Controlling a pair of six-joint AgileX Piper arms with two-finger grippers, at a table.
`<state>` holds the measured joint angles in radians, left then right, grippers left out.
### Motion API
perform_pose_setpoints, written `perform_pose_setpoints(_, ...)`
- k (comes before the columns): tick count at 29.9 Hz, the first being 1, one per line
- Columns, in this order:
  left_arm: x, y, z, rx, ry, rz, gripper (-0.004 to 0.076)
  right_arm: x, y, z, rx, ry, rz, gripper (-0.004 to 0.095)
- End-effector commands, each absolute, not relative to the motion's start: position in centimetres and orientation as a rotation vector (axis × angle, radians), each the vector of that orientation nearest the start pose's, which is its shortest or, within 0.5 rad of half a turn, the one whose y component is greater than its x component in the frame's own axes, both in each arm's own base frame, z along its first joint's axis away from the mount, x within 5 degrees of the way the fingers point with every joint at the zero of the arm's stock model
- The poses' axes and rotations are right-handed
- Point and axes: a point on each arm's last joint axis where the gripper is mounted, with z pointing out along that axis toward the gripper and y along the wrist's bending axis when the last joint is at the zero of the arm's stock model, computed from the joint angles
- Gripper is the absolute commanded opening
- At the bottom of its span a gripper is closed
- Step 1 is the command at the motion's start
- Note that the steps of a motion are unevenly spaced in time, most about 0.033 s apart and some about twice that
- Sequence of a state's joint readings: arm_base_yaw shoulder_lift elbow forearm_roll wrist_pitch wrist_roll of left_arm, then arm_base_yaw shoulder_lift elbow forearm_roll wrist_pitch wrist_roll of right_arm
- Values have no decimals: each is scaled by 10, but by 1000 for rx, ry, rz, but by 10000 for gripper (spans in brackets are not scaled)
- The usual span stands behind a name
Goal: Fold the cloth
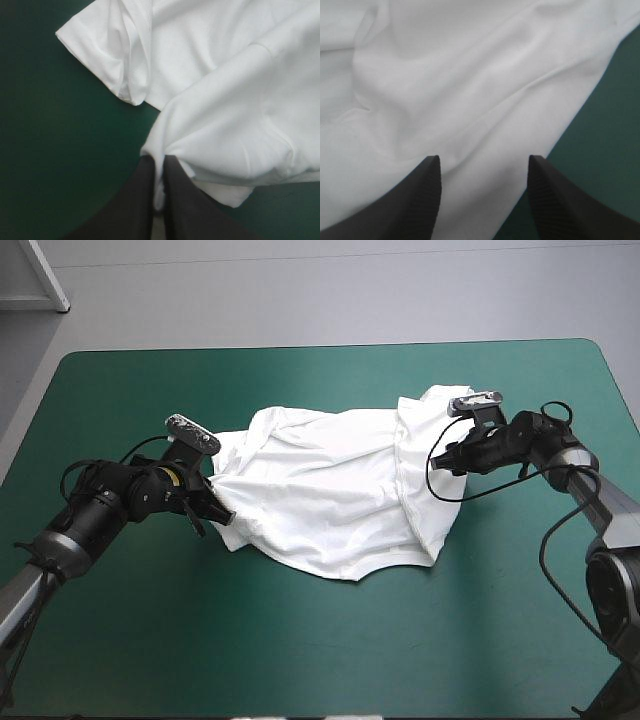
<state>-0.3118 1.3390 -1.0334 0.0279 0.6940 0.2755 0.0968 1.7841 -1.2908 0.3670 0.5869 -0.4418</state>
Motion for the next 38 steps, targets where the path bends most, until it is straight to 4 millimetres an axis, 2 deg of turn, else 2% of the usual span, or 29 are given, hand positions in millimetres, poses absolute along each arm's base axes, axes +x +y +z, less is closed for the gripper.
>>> perform_pose_setpoints(1, 265, -84, 322, 703, 2282, 4, 22, 395, 55, 259, -379, 2419, 190, 513)
perform_pose_setpoints(8, 265, -84, 321, 704, 2288, 4, 22, 406, 51, 241, -372, 2452, 150, 513)
perform_pose_setpoints(10, 265, -84, 321, 704, 2288, 4, 22, 407, 51, 237, -372, 2465, 155, 482)
perform_pose_setpoints(12, 265, -84, 322, 704, 2286, 4, 22, 406, 52, 235, -373, 2478, 170, 392)
perform_pose_setpoints(14, 265, -84, 322, 704, 2286, 4, 22, 406, 52, 234, -374, 2483, 171, 241)
perform_pose_setpoints(15, 265, -84, 322, 703, 2283, 4, 22, 406, 52, 234, -376, 2483, 169, 114)
perform_pose_setpoints(17, 266, -84, 322, 701, 2276, 4, 22, 406, 52, 234, -383, 2483, 161, -21)
perform_pose_setpoints(21, 267, -84, 324, 666, 2259, -7, 22, 407, 51, 244, -400, 2460, 137, -12)
perform_pose_setpoints(23, 268, -83, 327, 621, 2250, -20, 22, 404, 51, 259, -399, 2427, 137, -12)
perform_pose_setpoints(26, 270, -85, 337, 594, 2229, -45, 22, 397, 50, 296, -407, 2340, 124, -12)
perform_pose_setpoints(30, 270, -85, 368, 568, 2132, -49, 22, 374, 49, 358, -411, 2203, 110, -13)
perform_pose_setpoints(33, 266, -83, 403, 548, 2028, -36, 21, 348, 47, 407, -405, 2078, 99, -13)
perform_pose_setpoints(38, 245, -73, 477, 512, 1834, 22, 21, 294, 41, 483, -394, 1840, 62, -13)
